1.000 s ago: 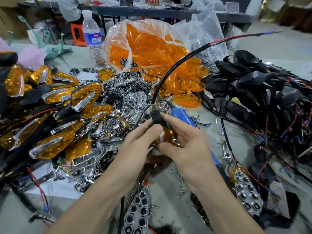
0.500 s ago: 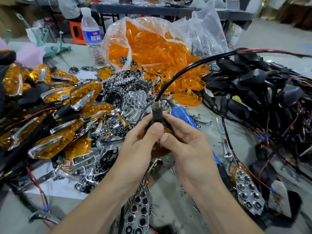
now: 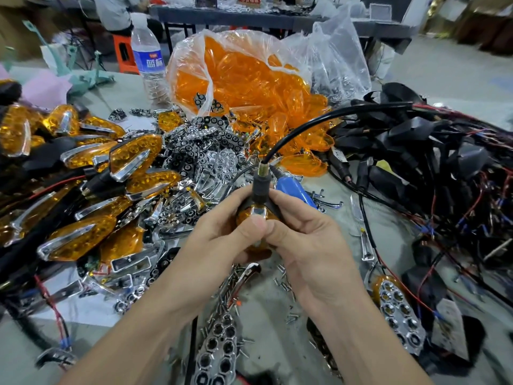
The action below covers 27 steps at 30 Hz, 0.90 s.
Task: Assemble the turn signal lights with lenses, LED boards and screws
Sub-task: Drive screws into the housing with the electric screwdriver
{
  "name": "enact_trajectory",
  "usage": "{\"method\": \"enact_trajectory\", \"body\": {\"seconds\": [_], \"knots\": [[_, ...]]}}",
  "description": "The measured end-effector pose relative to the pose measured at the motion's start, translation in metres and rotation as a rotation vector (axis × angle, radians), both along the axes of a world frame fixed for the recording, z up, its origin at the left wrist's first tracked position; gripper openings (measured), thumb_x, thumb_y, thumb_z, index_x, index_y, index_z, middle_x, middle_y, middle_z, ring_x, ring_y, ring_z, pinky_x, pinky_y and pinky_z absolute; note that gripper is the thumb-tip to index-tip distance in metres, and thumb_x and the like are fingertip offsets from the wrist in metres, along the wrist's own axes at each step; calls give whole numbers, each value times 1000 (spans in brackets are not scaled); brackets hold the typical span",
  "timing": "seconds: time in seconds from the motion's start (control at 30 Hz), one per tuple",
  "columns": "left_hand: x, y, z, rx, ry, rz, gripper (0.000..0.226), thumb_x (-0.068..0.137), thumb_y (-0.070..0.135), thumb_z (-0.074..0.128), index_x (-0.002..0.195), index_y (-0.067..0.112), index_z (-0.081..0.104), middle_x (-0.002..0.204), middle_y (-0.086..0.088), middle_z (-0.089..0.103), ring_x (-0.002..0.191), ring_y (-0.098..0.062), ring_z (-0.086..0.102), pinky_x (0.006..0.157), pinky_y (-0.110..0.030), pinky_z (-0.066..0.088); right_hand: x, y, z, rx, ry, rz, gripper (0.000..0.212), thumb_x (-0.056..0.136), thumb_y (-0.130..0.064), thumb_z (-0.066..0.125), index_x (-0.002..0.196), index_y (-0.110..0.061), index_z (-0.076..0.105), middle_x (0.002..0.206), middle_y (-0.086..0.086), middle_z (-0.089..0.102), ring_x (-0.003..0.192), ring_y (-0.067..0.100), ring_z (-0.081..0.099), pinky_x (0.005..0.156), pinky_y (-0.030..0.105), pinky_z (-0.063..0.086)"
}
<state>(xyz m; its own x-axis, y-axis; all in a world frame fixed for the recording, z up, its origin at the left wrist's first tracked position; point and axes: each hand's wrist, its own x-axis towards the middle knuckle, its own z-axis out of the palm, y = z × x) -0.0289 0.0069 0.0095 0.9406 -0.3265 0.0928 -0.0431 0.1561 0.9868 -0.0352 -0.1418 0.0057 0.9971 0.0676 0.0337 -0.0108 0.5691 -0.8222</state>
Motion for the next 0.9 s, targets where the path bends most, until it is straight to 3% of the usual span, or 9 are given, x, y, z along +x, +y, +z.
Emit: {"method": "enact_trajectory", "body": {"seconds": [0.1,0.2,0.3,0.5,0.63,0.7,0.77,0.83,0.9], "knots": [[-2,-3,1,12,-51,24,44,83,46,69,127,42,69,121,-4,73,109,-32,72,88,-60,60,-1,-6,2,-1,-6,54,46,68,-5,81,114,-11,79,113,14,78,97,23,74,89,33,61],[-4,-4,-1,-5,-73,27,44,84,47,68,127,42,69,117,2,75,104,-26,74,78,-40,65,-2,-7,0,-33,-18,18,46,69,-5,81,115,-9,78,115,15,77,102,25,75,89,38,61],[-8,-4,-1,18,-85,48,36,85,48,67,121,47,71,104,6,75,89,-13,73,71,-30,62,-4,-3,-2,-30,-27,-21,43,69,-3,76,112,-7,78,111,17,78,98,24,76,80,31,61],[-8,-6,0,54,-17,141,28,88,47,66,115,50,73,104,-2,76,96,-31,75,74,-57,64,-6,5,0,-58,55,-82,39,70,-6,75,108,-7,80,104,17,79,92,27,76,76,32,63],[-5,-5,3,48,-38,128,38,79,47,79,116,52,72,95,5,77,93,-20,77,69,-40,65,-8,7,3,-30,35,-133,30,73,-12,76,102,-13,83,100,15,80,87,21,77,73,28,61],[-1,-3,1,133,-79,197,40,77,33,84,110,53,73,94,5,77,90,-16,76,73,-41,65,-8,6,5,-157,13,-215,22,80,-5,77,99,-16,82,97,9,81,87,17,78,74,23,59],[3,2,-3,355,-193,344,49,77,28,89,104,63,68,90,15,76,82,-3,72,73,-34,61,-8,-2,6,-394,-32,-374,22,87,1,76,92,-21,82,88,0,81,83,11,77,72,18,56],[4,6,-4,585,-284,480,58,73,32,93,102,71,61,89,31,71,80,5,67,70,-26,54,-11,-13,10,-643,-121,-582,16,89,-14,76,79,-26,81,70,-7,76,66,6,71,61,17,51],[1,6,-3,742,-359,569,60,70,35,93,102,72,58,93,43,65,86,15,61,66,-14,46,-17,-15,12,-883,-301,-730,12,88,-34,72,78,-28,76,62,-7,69,55,9,64,53,29,50]]}}
